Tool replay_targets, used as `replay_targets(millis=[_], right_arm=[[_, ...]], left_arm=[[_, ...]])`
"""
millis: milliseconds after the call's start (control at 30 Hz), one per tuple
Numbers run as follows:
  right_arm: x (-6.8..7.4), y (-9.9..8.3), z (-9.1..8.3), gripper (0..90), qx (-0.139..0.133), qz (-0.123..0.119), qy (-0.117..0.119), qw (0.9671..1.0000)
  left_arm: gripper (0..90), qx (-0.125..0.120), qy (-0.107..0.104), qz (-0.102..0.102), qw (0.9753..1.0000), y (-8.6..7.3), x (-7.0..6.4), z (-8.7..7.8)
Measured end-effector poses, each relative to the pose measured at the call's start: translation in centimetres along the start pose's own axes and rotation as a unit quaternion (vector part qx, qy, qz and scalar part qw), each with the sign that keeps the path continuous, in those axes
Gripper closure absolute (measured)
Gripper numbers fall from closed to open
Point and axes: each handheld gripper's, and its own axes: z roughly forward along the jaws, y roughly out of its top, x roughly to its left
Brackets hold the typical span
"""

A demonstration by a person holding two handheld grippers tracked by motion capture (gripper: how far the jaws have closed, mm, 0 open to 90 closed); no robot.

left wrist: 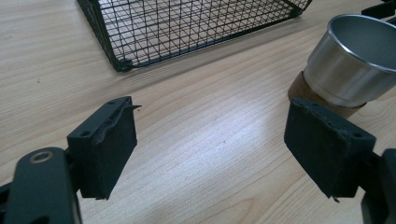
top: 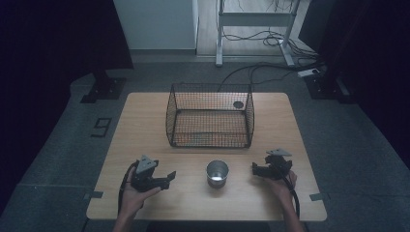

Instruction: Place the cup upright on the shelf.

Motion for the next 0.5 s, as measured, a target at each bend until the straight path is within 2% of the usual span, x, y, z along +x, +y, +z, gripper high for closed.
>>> replay_targets(millis=[500], right_arm=[[-0.13, -0.36, -0.85, 5.4, -0.002, -0.003, 0.004, 1.0000]], left_arm=[[17.3, 0.002, 0.000, 0.002, 1.0000, 0.00, -0.14, 0.23]])
